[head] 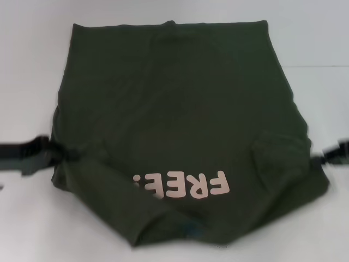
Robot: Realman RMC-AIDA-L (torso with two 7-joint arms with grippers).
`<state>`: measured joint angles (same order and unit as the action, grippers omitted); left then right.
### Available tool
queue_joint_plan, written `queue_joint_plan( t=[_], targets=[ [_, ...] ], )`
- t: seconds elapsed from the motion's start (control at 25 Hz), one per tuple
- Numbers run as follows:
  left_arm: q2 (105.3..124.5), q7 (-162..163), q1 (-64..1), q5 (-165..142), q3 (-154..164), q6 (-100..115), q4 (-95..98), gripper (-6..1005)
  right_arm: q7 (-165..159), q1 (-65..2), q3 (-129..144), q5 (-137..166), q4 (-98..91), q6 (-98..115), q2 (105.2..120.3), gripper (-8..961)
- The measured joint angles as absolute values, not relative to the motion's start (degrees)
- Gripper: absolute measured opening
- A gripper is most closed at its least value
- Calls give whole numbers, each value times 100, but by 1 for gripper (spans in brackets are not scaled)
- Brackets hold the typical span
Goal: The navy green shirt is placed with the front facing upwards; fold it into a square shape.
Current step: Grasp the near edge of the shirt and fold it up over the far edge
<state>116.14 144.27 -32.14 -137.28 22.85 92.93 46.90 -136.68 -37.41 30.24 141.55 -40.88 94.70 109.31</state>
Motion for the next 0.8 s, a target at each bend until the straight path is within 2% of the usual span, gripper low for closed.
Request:
queue_joint_plan(
  t=[0.16, 0.28, 0.44, 0.8],
  targets=[
    [11473, 14627, -3774, -13732, 2558, 8253, 4215, 55, -13679, -3961, 3047, 13833, -4029, 8447, 11086, 6],
    [11446, 14641, -4144, -13733, 2713, 7498, 3959, 56, -13678, -4136, 3098, 13672, -3963, 7636, 11184, 6],
    [11571, 14625, -4445, -13734, 3055, 6356, 3835, 56, -13673, -4365, 3343, 13676, -3886, 6621, 11305, 5],
    [11777, 14674, -4569, -13732, 3666, 4723, 3730, 56, -13688, -4654, 4105, 13674, -3707, 4727, 11568, 7]
  ],
)
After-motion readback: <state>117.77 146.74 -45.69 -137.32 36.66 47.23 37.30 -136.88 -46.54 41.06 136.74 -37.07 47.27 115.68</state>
